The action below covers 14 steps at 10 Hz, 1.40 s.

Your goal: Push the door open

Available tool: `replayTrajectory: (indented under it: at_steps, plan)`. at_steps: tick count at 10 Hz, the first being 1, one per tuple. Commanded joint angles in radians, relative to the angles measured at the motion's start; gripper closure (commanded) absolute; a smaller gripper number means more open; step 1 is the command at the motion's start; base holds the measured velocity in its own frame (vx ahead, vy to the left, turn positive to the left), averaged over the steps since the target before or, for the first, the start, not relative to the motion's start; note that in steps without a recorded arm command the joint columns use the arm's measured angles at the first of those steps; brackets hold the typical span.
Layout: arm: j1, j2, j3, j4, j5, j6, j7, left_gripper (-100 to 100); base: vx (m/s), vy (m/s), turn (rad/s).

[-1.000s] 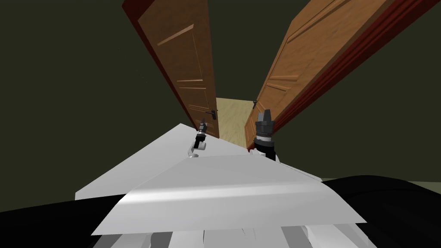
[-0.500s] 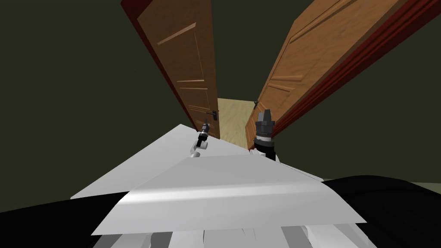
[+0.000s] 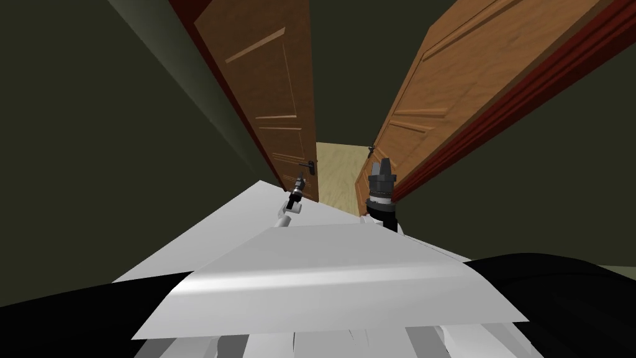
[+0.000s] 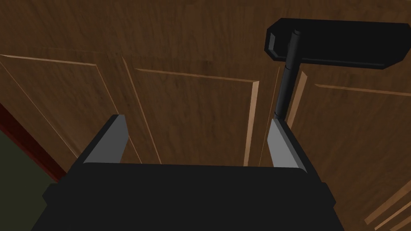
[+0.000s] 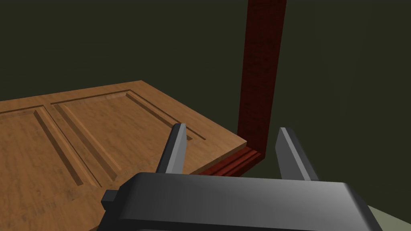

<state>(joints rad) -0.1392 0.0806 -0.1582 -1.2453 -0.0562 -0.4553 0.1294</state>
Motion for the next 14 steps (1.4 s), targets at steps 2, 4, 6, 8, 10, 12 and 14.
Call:
replayTrajectory:
  at_steps: [2,4,6,8,10,12,14]
  plan:
    - [-0.058,0.000,-0.020,0.089,0.001,0.003,0.022,-100,0.102,0.108,-0.028]
    - [-0.080,0.000,-0.027,0.131,0.001,0.003,0.030,-100,0.046,0.072,-0.011]
    - [-0.121,-0.001,-0.041,0.187,0.002,0.003,0.044,-100,0.063,0.088,-0.028]
    - [-0.141,-0.002,-0.047,0.228,0.002,0.003,0.051,-100,0.068,0.088,-0.016]
    - [-0.179,-0.003,-0.060,0.287,0.003,0.003,0.064,-100,0.060,0.067,-0.016]
    - [-0.213,-0.006,-0.071,0.342,0.004,0.003,0.076,-100,0.064,0.094,-0.023]
    - [-0.243,-0.008,-0.081,0.389,0.004,0.003,0.087,-100,0.076,0.086,-0.018]
